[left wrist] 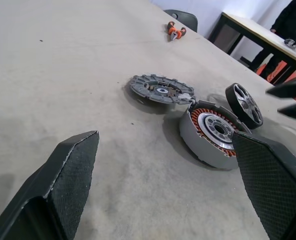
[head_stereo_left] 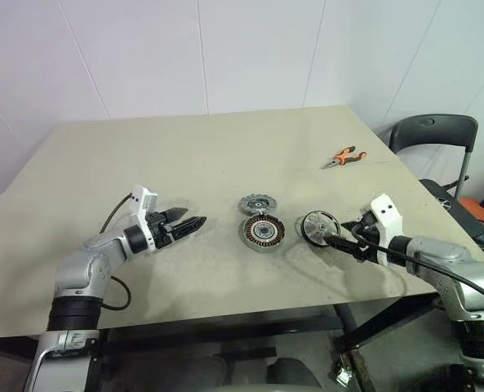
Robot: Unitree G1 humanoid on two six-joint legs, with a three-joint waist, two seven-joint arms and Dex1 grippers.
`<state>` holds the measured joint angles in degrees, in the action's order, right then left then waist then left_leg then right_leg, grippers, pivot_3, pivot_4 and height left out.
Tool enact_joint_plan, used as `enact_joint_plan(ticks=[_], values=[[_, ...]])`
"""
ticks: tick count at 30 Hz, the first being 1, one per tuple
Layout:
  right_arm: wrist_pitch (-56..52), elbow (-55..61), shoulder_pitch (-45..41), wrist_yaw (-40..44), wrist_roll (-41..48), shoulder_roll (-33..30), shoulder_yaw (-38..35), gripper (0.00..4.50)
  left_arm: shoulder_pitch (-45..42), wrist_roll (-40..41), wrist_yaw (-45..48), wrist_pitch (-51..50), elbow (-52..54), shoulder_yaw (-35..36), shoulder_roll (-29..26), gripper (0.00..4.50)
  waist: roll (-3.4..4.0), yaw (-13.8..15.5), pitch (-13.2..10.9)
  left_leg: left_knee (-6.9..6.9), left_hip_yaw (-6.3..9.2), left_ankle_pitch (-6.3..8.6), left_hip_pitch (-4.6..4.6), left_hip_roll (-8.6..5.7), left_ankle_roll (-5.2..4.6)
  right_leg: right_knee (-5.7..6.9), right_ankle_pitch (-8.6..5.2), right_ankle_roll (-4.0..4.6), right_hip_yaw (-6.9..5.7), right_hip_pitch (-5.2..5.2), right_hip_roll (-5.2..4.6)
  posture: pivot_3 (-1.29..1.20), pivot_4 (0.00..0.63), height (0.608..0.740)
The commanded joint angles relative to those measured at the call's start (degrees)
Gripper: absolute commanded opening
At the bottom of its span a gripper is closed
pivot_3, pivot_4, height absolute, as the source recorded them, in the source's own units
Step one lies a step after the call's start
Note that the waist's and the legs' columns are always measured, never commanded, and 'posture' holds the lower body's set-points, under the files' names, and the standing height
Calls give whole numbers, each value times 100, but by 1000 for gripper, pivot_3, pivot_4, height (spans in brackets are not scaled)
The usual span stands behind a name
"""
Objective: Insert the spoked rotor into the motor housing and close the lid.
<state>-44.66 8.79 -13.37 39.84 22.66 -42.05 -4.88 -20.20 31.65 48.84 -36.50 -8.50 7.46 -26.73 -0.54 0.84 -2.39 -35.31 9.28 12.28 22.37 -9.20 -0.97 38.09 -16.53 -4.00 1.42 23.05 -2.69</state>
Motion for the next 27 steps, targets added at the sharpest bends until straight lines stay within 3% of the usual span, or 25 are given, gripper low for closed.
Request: enact_joint_plan(ticks=[1, 27], values=[[202, -28, -203, 68, -123, -51, 58, 3428, -134, -45, -2, 176, 19, 21, 17, 4478, -1, 21, 1, 0, 0, 0, 0, 0, 0, -1, 0, 0, 0, 0, 0, 0, 0, 740], [942, -1175, -423, 205, -913, 335, 700, 3428, 68, -76, -134, 216, 222, 55, 93, 4478, -3, -2, 2, -8, -3, -1, -2, 0, 0, 2, 6, -1, 1, -3, 0, 0, 0, 740]])
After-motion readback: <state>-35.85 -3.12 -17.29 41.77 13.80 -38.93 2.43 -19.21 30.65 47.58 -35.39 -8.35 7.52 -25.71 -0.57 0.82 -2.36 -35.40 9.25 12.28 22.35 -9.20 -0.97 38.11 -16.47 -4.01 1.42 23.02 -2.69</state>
